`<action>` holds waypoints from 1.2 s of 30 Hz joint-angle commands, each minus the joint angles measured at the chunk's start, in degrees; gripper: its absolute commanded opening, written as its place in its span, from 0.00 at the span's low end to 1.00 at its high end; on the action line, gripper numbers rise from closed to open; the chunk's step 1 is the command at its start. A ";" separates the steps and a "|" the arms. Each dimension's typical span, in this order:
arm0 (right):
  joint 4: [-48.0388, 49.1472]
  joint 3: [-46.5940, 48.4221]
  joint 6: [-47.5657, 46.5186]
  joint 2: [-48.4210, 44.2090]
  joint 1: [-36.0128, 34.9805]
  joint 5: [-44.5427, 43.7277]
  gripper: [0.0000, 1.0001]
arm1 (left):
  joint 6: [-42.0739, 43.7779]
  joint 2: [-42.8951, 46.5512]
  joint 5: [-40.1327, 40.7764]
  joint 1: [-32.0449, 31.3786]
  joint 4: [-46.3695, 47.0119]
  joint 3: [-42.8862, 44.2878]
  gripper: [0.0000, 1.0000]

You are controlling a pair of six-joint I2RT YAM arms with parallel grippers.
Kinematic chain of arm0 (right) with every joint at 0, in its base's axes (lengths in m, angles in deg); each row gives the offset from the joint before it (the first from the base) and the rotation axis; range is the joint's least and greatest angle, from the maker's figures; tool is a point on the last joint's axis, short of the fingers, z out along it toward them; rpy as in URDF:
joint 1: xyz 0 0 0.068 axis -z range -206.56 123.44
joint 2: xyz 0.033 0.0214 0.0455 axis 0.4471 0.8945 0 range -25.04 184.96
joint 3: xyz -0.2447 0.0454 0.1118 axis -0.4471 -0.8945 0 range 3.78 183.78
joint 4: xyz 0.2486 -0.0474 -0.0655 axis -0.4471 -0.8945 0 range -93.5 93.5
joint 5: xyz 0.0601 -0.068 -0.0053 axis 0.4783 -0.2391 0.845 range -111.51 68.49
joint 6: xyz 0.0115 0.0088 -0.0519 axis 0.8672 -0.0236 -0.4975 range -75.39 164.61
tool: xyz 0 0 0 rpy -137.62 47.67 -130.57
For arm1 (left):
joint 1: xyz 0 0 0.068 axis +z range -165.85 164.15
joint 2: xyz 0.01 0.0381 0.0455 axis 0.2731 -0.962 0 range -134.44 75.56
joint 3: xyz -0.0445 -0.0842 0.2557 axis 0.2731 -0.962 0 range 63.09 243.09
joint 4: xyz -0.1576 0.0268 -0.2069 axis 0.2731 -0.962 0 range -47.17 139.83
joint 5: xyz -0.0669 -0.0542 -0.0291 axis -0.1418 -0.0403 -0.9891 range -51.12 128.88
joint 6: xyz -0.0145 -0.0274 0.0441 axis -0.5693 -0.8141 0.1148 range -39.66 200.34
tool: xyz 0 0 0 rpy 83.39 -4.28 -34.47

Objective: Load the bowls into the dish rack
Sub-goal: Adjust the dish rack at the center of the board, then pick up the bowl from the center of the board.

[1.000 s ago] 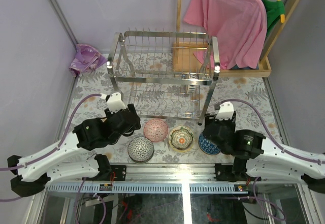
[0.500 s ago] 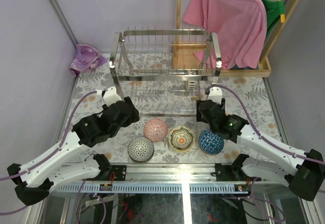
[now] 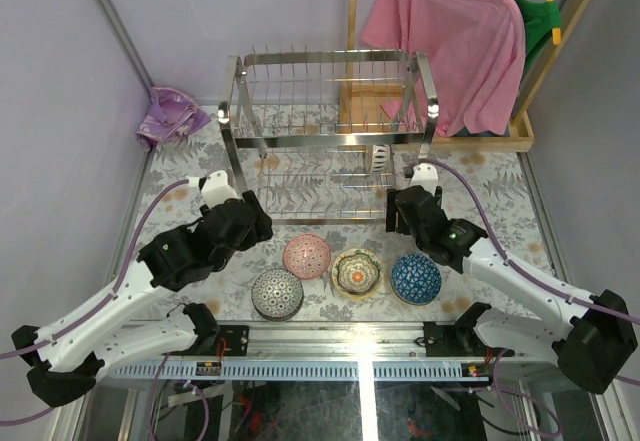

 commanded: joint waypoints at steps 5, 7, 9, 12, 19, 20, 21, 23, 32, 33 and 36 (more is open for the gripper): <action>-4.14 -1.27 0.39 -7.43 1.23 7.84 0.81 | 3.59 1.04 -5.72 0.34 1.98 1.84 0.63; -6.38 -0.58 1.15 -10.50 1.22 8.76 0.82 | 4.10 1.44 -7.40 0.28 1.74 2.35 0.63; -8.66 0.22 1.66 -12.97 1.22 10.11 0.83 | 4.27 1.75 -8.55 0.26 1.40 2.77 0.63; -11.68 1.50 2.05 -15.25 1.22 13.33 0.84 | 4.36 1.21 -10.81 0.20 1.15 3.35 0.63; -14.87 2.14 2.37 -19.77 1.20 19.18 0.84 | 2.34 -1.35 -10.73 -5.20 1.17 2.48 0.62; -14.92 2.04 2.28 -19.90 1.20 19.94 0.83 | 1.84 -1.95 -10.28 -6.31 1.14 2.36 0.62; -14.95 1.98 2.14 -19.76 1.15 20.50 0.81 | 1.18 -2.59 -9.76 -7.74 1.17 2.31 0.62; -15.20 1.75 2.01 -19.54 1.13 21.74 0.79 | 0.35 -3.55 -8.73 -9.31 1.04 2.22 0.62; -16.16 -0.28 3.46 -20.38 0.26 29.19 0.62 | -0.91 -3.31 -7.01 -11.15 -1.51 3.56 0.62; -16.51 -0.57 3.70 -20.33 -0.06 28.99 0.62 | -0.95 -3.24 -6.83 -11.17 -1.64 3.60 0.62; -16.48 -0.93 4.76 -19.53 -1.79 29.63 0.62 | -0.95 -3.33 -6.54 -11.13 -1.71 3.20 0.62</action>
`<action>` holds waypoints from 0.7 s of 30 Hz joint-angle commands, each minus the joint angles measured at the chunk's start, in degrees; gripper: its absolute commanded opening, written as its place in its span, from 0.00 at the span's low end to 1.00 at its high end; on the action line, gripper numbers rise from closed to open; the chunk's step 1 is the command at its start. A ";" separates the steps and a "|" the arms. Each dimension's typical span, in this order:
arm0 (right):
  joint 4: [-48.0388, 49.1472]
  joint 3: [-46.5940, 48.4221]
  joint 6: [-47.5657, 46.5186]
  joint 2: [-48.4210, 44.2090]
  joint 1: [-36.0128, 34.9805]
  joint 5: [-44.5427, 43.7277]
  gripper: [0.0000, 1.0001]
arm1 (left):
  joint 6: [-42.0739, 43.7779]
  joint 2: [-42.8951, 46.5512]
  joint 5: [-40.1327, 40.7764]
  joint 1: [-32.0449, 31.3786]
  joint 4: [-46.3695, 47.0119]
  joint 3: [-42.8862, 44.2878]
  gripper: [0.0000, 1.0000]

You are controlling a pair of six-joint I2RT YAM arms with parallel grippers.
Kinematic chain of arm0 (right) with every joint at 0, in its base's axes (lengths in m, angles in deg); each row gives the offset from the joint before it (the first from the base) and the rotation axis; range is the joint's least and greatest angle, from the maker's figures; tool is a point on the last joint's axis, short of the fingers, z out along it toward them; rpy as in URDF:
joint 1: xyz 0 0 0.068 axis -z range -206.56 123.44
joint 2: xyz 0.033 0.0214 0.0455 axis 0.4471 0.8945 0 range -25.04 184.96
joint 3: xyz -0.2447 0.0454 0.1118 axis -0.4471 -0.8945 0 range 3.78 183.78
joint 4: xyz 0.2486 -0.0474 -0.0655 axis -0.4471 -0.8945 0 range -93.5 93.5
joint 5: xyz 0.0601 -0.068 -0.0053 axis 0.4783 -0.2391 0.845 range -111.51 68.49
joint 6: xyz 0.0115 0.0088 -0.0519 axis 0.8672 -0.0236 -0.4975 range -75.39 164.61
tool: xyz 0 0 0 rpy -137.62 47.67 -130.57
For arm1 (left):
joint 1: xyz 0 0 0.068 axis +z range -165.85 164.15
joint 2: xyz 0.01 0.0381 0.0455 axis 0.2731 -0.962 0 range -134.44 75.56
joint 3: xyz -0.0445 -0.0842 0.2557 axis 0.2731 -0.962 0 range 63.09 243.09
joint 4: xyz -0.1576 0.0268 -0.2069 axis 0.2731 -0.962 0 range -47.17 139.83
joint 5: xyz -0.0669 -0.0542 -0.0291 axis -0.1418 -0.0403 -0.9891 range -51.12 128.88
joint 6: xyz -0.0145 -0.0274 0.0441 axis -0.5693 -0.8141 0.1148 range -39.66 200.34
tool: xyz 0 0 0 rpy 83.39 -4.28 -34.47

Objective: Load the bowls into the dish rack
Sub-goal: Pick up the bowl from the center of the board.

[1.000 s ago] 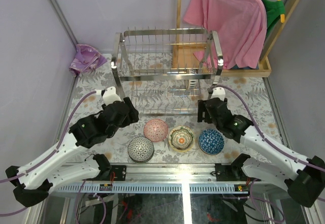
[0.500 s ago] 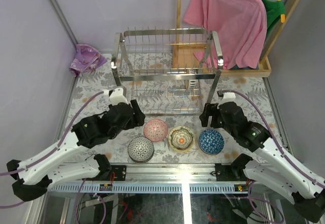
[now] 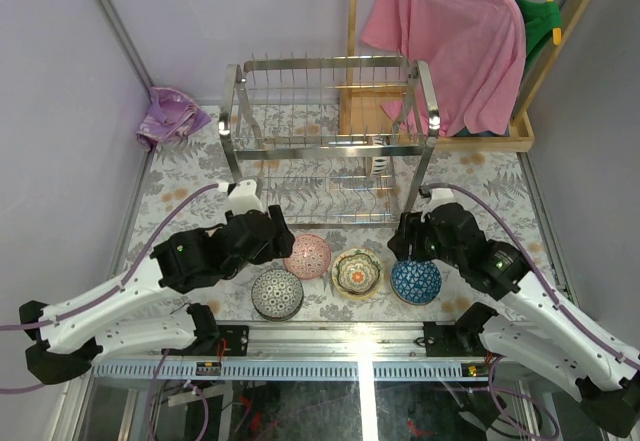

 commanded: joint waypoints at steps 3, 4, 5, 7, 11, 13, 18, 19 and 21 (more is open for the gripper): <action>-0.53 -0.67 3.24 1.73 -6.95 3.23 0.59 | 0.16 0.42 -1.47 -0.30 -0.97 0.74 0.62; -0.17 -0.68 4.49 2.29 -9.82 1.60 0.59 | 0.16 0.50 -1.36 -0.27 -0.97 0.72 0.62; 0.14 -0.54 5.43 3.21 -12.70 -0.59 0.59 | 0.16 0.74 -1.19 -0.26 -1.09 0.79 0.62; 1.11 -0.11 6.97 5.16 -17.65 -3.56 0.59 | 0.08 1.27 -0.72 -0.29 -1.84 1.22 0.62; 3.76 0.93 8.66 9.61 -23.48 -6.46 0.59 | -0.48 2.13 -0.69 -0.34 -4.88 2.07 0.62; 4.07 1.40 8.91 10.96 -24.29 -7.28 0.58 | -0.90 1.47 -2.08 -0.21 -7.08 2.56 0.60; 3.12 2.36 9.66 10.37 -24.46 -9.34 0.58 | -1.70 -3.02 -7.32 -0.81 -8.98 1.44 0.47; 2.64 2.54 9.92 9.92 -24.49 -9.87 0.58 | -2.06 -4.39 -7.83 -1.41 -9.10 1.16 0.46; 1.75 2.82 10.12 8.82 -24.46 -10.42 0.58 | -3.30 -7.04 -7.20 -2.81 -9.75 1.01 0.46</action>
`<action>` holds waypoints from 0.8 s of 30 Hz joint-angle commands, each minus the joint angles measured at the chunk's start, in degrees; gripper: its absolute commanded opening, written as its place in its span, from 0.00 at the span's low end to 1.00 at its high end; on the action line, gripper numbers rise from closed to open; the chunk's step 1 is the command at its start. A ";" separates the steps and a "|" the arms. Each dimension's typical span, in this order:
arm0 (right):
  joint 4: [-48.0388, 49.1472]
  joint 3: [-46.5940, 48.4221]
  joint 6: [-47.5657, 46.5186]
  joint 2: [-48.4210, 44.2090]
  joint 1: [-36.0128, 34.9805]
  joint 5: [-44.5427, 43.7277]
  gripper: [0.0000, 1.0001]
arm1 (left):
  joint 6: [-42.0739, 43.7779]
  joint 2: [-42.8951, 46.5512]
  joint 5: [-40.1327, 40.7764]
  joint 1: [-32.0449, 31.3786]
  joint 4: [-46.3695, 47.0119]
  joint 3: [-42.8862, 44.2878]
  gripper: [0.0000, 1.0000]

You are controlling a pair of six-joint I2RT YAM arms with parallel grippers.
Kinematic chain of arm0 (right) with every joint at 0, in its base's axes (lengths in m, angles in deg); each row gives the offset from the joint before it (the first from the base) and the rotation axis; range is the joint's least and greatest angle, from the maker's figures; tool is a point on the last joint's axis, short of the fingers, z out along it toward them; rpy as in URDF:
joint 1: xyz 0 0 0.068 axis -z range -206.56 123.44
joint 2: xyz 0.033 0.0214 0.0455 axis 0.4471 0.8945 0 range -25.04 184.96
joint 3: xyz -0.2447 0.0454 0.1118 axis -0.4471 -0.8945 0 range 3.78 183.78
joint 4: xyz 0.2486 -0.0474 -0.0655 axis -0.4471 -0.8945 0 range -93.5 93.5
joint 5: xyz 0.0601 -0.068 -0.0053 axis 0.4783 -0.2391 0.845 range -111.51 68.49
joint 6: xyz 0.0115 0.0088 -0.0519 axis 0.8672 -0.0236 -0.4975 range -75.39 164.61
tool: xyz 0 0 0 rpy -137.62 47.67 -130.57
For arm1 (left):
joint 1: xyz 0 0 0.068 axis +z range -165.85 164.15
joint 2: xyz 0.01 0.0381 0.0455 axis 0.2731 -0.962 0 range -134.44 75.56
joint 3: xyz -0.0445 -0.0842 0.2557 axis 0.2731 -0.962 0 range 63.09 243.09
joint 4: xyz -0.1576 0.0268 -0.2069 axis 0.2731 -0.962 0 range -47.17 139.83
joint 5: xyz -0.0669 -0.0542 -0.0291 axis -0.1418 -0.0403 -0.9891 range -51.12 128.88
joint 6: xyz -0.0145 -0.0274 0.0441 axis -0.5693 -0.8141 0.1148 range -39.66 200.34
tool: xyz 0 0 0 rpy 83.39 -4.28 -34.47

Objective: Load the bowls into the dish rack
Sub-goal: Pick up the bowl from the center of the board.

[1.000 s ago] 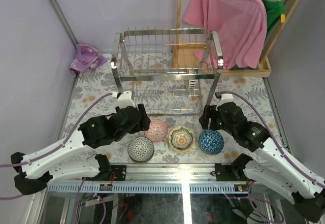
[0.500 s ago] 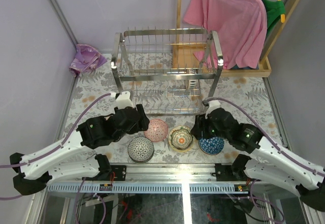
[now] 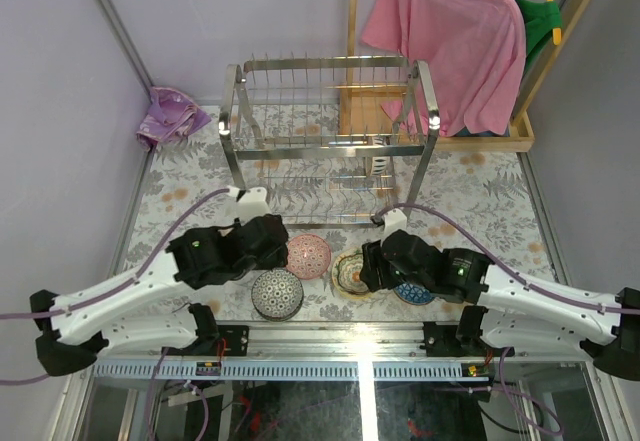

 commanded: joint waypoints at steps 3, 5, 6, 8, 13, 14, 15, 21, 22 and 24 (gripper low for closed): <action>-1.74 2.95 1.51 -4.41 -0.33 -3.12 0.58 | -2.56 -7.24 -5.45 -2.58 -2.29 -0.20 0.35; -2.11 2.57 1.48 -5.75 -0.34 -3.27 0.58 | -3.09 -9.06 -6.05 -2.69 -1.08 -0.44 0.29; -2.30 2.44 1.40 -6.26 -0.37 -3.29 0.58 | -3.48 -10.06 -6.46 -2.78 -0.62 -0.45 0.28; -2.76 2.20 1.15 -7.07 -0.34 -3.42 0.58 | -4.85 -12.71 -7.08 -3.49 -0.39 -0.26 0.29; -1.71 1.05 0.69 -8.46 -0.34 -2.30 0.58 | -9.91 -16.65 -7.75 -5.66 -0.16 -0.66 0.51; -1.46 0.82 0.60 -8.73 -0.36 -2.22 0.58 | -11.26 -17.13 -7.61 -6.22 -0.03 -0.91 0.62; -1.33 0.66 0.42 -9.04 -0.34 -2.02 0.58 | -12.58 -17.41 -7.11 -6.85 0.02 -1.09 0.74; -3.22 1.16 -1.00 -10.82 -0.39 -1.48 0.59 | -20.70 -13.17 -2.31 -8.93 2.19 -3.17 1.00; -3.99 1.29 -1.10 -11.79 -0.34 -1.55 0.59 | -22.03 -11.95 -2.06 -9.09 2.80 -3.67 1.00; -4.87 1.33 -1.26 -13.60 -0.38 -1.95 0.59 | -23.31 -11.02 -1.64 -9.08 2.93 -3.89 1.00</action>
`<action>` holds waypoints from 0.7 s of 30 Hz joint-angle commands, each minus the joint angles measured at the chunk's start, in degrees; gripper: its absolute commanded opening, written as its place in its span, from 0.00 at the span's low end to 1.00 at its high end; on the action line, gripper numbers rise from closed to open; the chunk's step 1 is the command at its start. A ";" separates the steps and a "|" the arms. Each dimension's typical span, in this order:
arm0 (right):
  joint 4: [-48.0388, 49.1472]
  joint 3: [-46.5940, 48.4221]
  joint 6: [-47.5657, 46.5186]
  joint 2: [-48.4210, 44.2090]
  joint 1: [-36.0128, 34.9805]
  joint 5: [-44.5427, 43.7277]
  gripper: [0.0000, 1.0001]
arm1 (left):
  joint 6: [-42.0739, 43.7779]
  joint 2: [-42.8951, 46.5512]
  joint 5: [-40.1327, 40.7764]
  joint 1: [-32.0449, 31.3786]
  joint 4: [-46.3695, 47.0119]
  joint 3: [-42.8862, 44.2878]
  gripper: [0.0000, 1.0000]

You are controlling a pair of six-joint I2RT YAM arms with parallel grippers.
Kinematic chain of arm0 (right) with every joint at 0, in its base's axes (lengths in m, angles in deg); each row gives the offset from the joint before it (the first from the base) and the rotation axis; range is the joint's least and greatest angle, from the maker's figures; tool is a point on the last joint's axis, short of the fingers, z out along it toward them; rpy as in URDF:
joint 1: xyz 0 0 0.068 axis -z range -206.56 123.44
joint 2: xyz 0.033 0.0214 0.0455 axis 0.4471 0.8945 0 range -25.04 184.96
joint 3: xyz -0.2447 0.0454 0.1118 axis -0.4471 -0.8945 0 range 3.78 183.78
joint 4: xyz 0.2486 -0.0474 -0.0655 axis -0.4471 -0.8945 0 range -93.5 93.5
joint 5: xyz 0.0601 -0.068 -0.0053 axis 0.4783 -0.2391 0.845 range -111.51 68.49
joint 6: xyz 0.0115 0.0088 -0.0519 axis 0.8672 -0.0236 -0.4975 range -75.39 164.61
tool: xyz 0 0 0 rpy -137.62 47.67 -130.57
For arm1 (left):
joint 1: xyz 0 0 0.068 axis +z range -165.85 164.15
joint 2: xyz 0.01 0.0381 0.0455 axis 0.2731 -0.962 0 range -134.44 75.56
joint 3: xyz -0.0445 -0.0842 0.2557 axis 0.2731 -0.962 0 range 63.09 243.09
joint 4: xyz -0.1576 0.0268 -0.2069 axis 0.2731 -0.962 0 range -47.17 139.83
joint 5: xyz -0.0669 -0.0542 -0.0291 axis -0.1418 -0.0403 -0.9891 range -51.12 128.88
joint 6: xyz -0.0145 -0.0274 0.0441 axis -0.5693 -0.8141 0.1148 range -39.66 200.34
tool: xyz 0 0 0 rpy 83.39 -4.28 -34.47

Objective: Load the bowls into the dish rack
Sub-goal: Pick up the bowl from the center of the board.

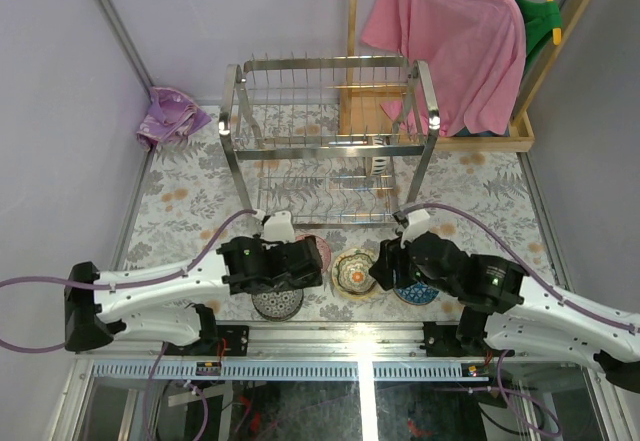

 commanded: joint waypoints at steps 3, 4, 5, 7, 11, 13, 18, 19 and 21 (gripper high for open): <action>-3.68 1.25 -1.47 -5.93 -0.33 -0.73 0.59 | -6.74 2.56 1.06 -0.38 2.34 -0.84 1.00; -3.95 1.26 -1.41 -6.47 -0.30 -0.82 0.59 | -6.77 2.09 0.78 -0.44 2.47 -0.89 1.00; -4.15 1.22 -1.37 -6.96 -0.31 -0.86 0.59 | -6.58 1.41 0.72 -0.36 2.68 -0.74 0.97; -4.23 1.03 -1.34 -7.46 -0.30 -0.83 0.59 | -6.16 -0.37 0.68 -0.42 2.73 -0.24 0.88; -4.16 0.26 -1.13 -8.21 -0.30 -0.12 0.59 | -5.42 -3.89 0.69 -0.51 2.73 1.12 0.69; -4.41 0.06 -1.13 -8.56 -0.34 0.02 0.59 | -5.31 -5.32 0.65 -0.47 2.65 1.33 0.61; -4.31 -0.69 -1.44 -9.58 -0.31 -0.11 0.59 | -5.34 -6.94 0.28 -0.68 2.32 1.08 0.47; -4.08 -0.84 -1.56 -9.64 -0.34 0.17 0.59 | -5.41 -7.27 0.37 -0.66 2.15 1.08 0.45; -3.71 -1.08 -1.76 -9.65 -0.30 0.40 0.59 | -5.31 -7.66 0.34 -0.71 1.91 1.08 0.39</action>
